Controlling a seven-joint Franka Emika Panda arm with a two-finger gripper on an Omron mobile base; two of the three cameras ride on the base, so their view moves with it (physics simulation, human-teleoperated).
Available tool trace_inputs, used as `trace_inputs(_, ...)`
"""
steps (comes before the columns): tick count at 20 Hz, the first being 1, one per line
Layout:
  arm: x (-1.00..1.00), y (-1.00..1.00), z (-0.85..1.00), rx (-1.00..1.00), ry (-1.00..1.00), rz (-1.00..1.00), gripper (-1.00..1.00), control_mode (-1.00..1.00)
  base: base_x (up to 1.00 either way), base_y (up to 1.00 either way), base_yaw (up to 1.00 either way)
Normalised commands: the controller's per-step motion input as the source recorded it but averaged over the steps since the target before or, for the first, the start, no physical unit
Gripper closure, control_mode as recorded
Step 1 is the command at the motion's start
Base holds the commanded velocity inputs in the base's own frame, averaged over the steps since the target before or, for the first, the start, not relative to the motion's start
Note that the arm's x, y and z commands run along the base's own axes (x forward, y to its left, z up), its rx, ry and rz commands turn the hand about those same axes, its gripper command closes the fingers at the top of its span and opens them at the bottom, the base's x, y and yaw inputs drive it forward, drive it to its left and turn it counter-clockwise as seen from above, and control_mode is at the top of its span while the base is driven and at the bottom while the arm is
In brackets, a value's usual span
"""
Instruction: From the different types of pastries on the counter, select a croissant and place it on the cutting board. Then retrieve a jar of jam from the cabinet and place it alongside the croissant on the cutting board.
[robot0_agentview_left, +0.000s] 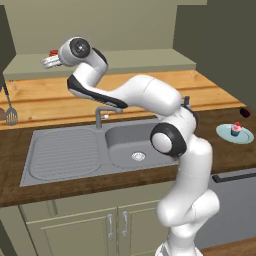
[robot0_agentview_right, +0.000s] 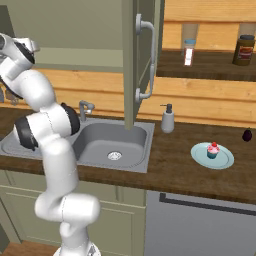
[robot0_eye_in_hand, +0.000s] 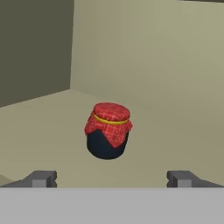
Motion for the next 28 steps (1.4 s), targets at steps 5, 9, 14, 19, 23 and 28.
trace_inputs(5,0.01,0.09,0.00,0.00,0.00,0.00,-1.00,-1.00,0.00,0.00,0.00)
trace_inputs(9,0.22,0.05,0.00,0.00,0.00,0.00,-1.00,-1.00,0.00,0.00,0.00)
trace_inputs(14,0.03,0.00,0.00,0.00,0.00,0.00,-1.00,-1.00,0.00,0.00,0.00)
trace_inputs(19,0.00,0.00,0.00,0.00,0.00,0.00,-1.00,-1.00,0.00,0.00,0.00)
trace_inputs(23,0.00,0.00,0.00,0.00,0.00,0.00,-1.00,-1.00,0.00,0.00,0.00)
trace_inputs(28,0.00,0.00,0.00,0.00,0.00,0.00,-1.00,-1.00,0.00,0.00,0.00)
